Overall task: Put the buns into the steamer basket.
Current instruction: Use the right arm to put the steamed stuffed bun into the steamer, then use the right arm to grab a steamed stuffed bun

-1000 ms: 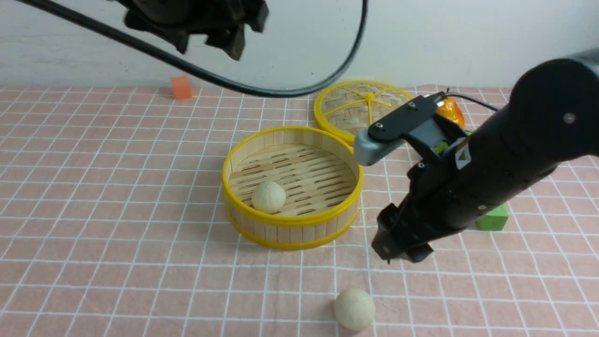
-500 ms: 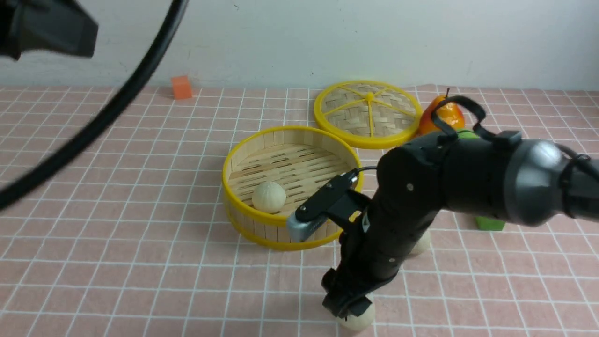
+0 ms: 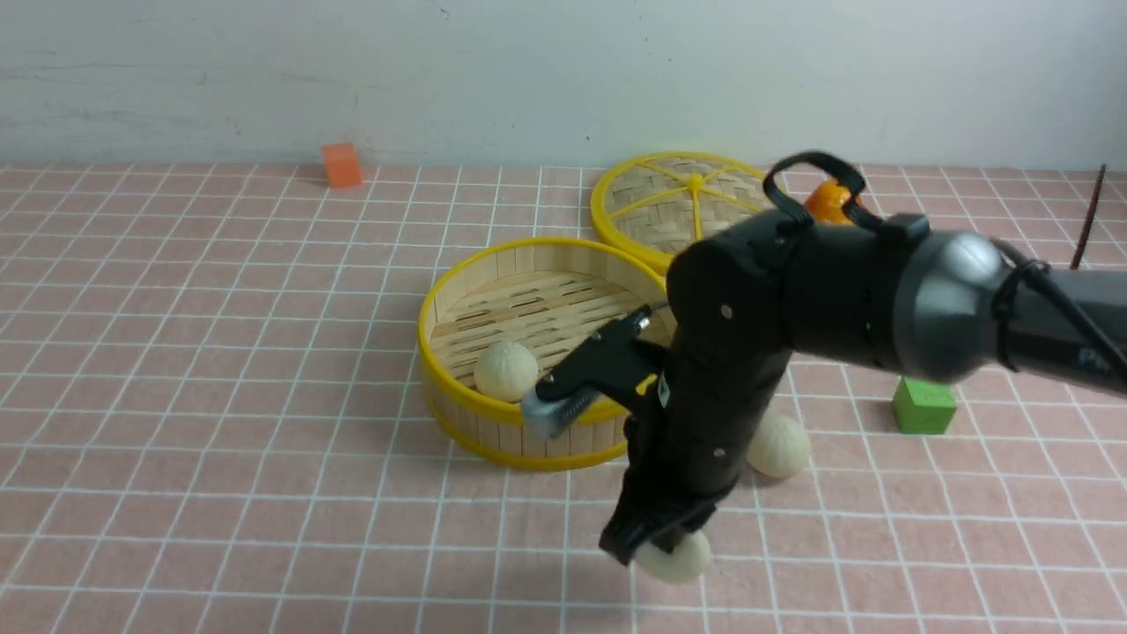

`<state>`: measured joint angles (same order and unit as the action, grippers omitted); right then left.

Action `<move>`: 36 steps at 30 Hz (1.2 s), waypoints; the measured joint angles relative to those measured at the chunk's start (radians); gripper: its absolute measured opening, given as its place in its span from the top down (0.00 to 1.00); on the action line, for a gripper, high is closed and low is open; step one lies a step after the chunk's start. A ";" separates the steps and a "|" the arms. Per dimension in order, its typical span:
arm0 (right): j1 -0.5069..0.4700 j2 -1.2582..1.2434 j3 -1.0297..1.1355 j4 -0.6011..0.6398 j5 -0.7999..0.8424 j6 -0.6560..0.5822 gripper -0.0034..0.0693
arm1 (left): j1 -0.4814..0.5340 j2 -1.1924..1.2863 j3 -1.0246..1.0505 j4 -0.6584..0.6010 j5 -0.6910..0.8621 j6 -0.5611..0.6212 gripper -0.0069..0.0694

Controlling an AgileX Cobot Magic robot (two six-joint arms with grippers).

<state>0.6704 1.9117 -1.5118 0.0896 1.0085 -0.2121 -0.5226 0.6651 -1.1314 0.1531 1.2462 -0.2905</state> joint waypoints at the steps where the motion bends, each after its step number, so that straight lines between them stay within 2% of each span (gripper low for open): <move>1: 0.000 0.001 -0.033 -0.004 0.010 0.000 0.93 | 0.000 -0.011 0.003 0.004 0.000 0.000 0.25; 6: 0.000 0.041 -0.283 -0.050 0.013 0.019 0.93 | 0.000 -0.057 0.007 0.013 0.000 0.000 0.25; 10: -0.009 0.157 -0.492 -0.108 -0.002 0.124 0.93 | 0.000 -0.066 0.007 0.014 0.000 0.002 0.25; 16: -0.054 0.326 -0.616 -0.133 0.021 0.212 0.91 | 0.000 -0.066 0.008 0.017 0.000 0.003 0.25; 19: -0.086 0.394 -0.639 -0.135 0.053 0.254 0.87 | 0.000 -0.066 0.008 0.017 0.000 0.003 0.26; 23: -0.121 0.434 -0.645 -0.109 0.055 0.284 0.70 | 0.000 -0.066 0.008 0.017 0.000 0.003 0.28; 25: -0.128 0.434 -0.649 -0.082 0.056 0.284 0.55 | 0.000 -0.066 0.008 0.017 0.000 0.003 0.30; 27: -0.129 0.434 -0.649 -0.076 0.058 0.284 0.50 | 0.000 -0.066 0.008 0.017 0.000 0.003 0.30; 28: -0.129 0.432 -0.649 -0.070 0.065 0.284 0.40 | 0.000 -0.066 0.008 0.017 0.000 0.003 0.31; 31: -0.129 0.402 -0.660 -0.069 0.125 0.268 0.21 | 0.000 -0.066 0.008 0.017 0.000 0.003 0.34; 33: -0.129 0.358 -0.675 -0.073 0.181 0.242 0.13 | 0.000 -0.066 0.008 0.017 0.000 0.003 0.35; 36: -0.129 0.303 -0.684 -0.090 0.216 0.204 0.09 | 0.000 -0.066 0.008 0.017 0.000 0.003 0.37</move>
<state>0.5414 2.2144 -2.1960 0.0000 1.2242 -0.0082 -0.5226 0.5991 -1.1238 0.1701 1.2462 -0.2871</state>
